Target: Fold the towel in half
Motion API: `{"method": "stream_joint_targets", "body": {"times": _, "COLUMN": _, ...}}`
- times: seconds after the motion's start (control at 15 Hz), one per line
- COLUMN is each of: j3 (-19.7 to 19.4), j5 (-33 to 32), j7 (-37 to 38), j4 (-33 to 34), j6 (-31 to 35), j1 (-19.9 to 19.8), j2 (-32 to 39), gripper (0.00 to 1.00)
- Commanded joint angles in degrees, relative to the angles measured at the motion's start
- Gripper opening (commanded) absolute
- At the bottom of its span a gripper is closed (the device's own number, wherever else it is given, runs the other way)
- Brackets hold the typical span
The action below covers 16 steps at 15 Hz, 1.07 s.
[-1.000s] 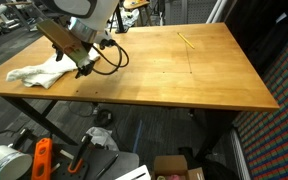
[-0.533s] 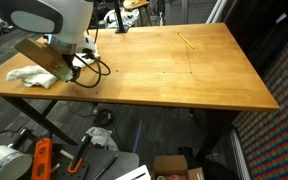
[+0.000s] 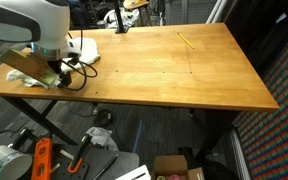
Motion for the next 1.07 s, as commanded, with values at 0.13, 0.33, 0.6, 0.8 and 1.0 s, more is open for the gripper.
{"method": "stream_joint_targets", "body": {"times": 0.13, "j3": 0.82, "j5": -0.13, "j7": 5.14, "j4": -1.27, "j6": -1.68, "j1": 2.00, "j2": -1.90, "gripper": 1.00}}
{"method": "stream_joint_targets", "body": {"times": 0.33, "j3": 0.77, "j5": -0.39, "j7": 8.33, "j4": -0.66, "j6": -4.49, "j1": 1.98, "j2": -1.56, "gripper": 1.00}}
{"method": "stream_joint_targets", "body": {"times": 0.6, "j3": 0.43, "j5": 2.18, "j7": 7.86, "j4": 0.01, "j6": -8.38, "j1": 1.46, "j2": -1.29, "gripper": 1.00}}
{"method": "stream_joint_targets", "body": {"times": 0.8, "j3": 0.02, "j5": 5.77, "j7": 5.41, "j4": 0.52, "j6": -9.50, "j1": 1.13, "j2": -0.88, "gripper": 1.00}}
{"method": "stream_joint_targets", "body": {"times": 1.0, "j3": -0.44, "j5": 9.18, "j7": 3.12, "j4": 0.92, "j6": -9.48, "j1": 0.97, "j2": -0.51, "gripper": 1.00}}
